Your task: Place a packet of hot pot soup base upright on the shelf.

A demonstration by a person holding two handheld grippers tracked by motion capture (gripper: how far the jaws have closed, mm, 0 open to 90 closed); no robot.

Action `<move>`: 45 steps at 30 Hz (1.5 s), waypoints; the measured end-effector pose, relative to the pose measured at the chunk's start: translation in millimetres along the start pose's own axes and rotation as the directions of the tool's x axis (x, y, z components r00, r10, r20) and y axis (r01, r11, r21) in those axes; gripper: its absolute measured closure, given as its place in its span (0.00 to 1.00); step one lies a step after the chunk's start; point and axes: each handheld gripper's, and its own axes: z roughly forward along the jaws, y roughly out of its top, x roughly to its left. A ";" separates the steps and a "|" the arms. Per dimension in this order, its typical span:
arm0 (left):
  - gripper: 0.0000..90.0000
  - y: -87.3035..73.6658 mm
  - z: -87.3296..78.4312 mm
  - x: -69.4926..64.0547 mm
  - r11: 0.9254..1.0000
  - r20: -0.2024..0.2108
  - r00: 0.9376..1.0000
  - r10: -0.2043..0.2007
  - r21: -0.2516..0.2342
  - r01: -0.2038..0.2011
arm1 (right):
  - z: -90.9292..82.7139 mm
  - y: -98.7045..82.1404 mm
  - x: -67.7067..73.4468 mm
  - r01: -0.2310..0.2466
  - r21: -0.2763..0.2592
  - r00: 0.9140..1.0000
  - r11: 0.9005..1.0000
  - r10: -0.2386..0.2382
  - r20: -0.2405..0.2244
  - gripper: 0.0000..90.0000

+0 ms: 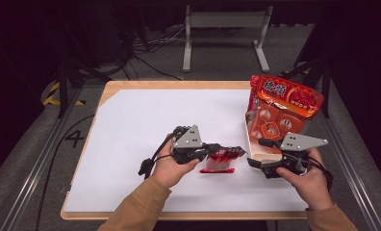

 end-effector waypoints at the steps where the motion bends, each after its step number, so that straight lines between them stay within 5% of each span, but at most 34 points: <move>1: 1.00 0.8 -0.9 0.0 1.000 -0.003 1.000 -0.005 -0.007 0.005 | 1.3 0.5 0.4 0.001 0.001 1.000 1.000 -0.001 -0.003 0.24; 10: 1.00 8.8 -4.9 -6.2 0.999 -0.001 1.000 -0.026 -0.044 0.026 | 13.5 5.0 6.4 0.016 0.007 1.000 1.000 -0.016 -0.016 0.25; 17: 1.00 14.2 -5.5 -11.2 0.998 0.013 1.000 -0.025 -0.063 0.026 | 16.0 10.6 9.2 0.059 0.019 0.998 0.998 -0.059 -0.017 0.51; 25: 1.00 17.6 -5.3 -16.7 0.996 0.029 0.999 -0.031 -0.080 0.034 | 26.4 16.6 10.9 0.073 0.015 0.995 0.997 -0.072 -0.073 0.54; 36: 1.00 17.3 -5.7 -17.0 0.995 0.026 0.999 -0.040 -0.087 0.042 | 24.2 24.9 9.3 0.146 0.037 0.982 0.989 -0.140 -0.129 0.88; 45: 0.98 16.5 -6.8 -13.7 0.994 0.007 0.999 -0.054 -0.098 0.055 | 17.6 29.7 4.1 0.187 0.023 0.959 0.982 -0.177 -0.221 1.00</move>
